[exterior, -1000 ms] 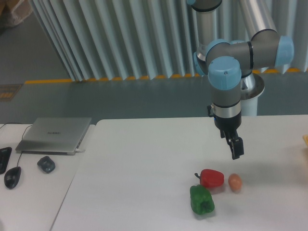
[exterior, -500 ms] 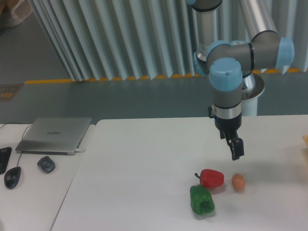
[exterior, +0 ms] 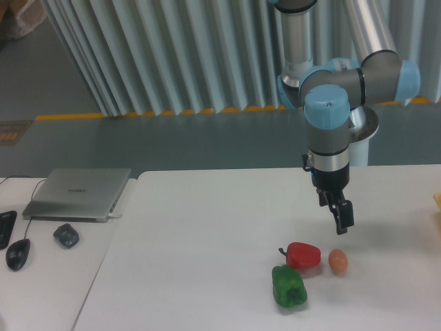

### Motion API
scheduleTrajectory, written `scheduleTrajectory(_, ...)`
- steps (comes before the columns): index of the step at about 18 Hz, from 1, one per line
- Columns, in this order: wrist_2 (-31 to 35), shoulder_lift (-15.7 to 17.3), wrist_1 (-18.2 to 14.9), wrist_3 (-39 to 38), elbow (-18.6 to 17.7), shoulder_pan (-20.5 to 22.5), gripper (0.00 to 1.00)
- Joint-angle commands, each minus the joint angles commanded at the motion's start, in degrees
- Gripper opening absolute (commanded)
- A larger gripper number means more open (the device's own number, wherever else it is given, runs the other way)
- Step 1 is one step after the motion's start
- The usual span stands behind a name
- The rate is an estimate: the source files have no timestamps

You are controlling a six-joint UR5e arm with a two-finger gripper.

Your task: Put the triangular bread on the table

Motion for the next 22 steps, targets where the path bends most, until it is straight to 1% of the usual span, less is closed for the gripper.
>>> scheduleTrajectory(5,0.27,0.79,0.18,0.35,-0.18,3.59,1.0)
scheduleTrajectory(7,-0.17,0.79,0.18,2.45,0.17,5.44,1.0)
scheduleTrajectory(8,-0.96,0.79,0.26,2.72,0.35,6.41,1.0)
scheduleTrajectory(9,-2.79,0.79,0.87,2.64,0.78,8.5,1.0)
scheduleTrajectory(11,-4.65,0.79,1.67,2.9,0.87,11.24,1.0)
scheduleTrajectory(22,-4.48,0.97,1.67,3.69,1.05,17.48,1.0)
